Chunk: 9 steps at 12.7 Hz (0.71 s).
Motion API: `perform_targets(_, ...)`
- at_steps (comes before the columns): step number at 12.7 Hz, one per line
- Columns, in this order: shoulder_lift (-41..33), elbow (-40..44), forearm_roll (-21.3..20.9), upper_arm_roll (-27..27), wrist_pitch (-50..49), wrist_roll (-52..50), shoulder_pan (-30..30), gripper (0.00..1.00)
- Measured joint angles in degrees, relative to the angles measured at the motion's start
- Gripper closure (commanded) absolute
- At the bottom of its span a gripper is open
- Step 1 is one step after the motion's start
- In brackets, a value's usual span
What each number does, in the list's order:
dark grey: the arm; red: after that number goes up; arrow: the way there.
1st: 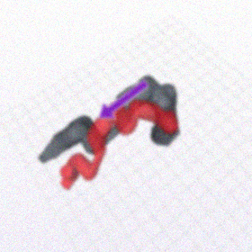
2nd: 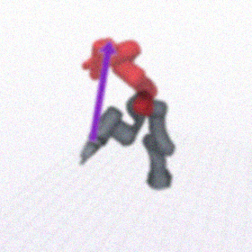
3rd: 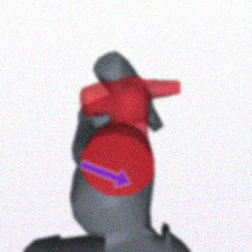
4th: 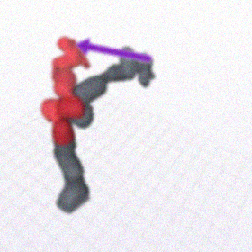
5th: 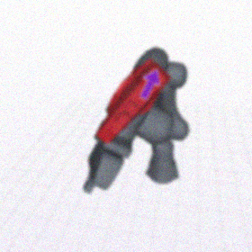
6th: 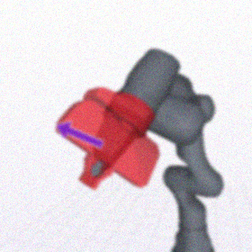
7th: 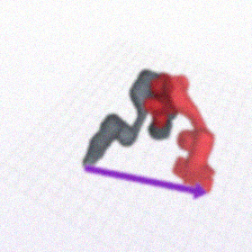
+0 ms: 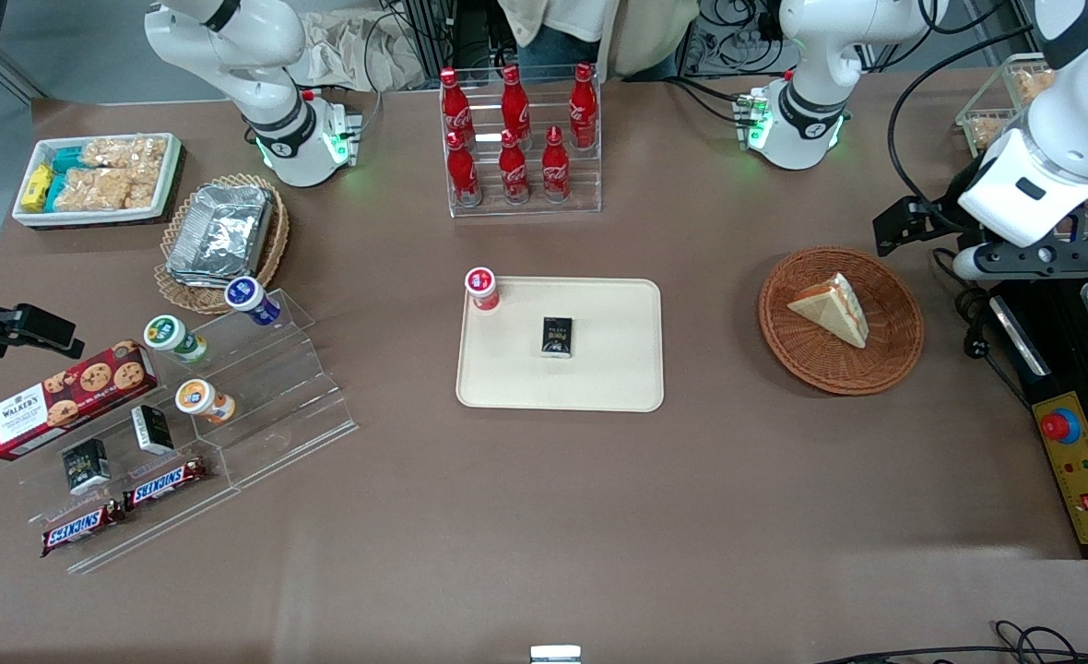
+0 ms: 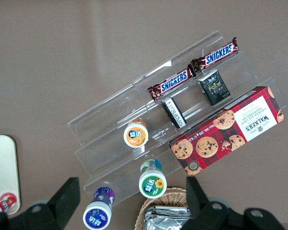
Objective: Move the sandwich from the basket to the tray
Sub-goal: 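Move the left gripper toward the wicker basket holding the sandwich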
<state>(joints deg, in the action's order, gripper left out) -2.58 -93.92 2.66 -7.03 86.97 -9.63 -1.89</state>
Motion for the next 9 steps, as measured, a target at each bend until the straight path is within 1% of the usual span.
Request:
perform_targets(6, -0.05, 0.29, 0.0, 0.08, -0.23, -3.92, 0.23, 0.0)
perform_targets(9, -0.43, 0.04, -0.02, 0.5, -3.01, -16.37, 0.7, 0.0)
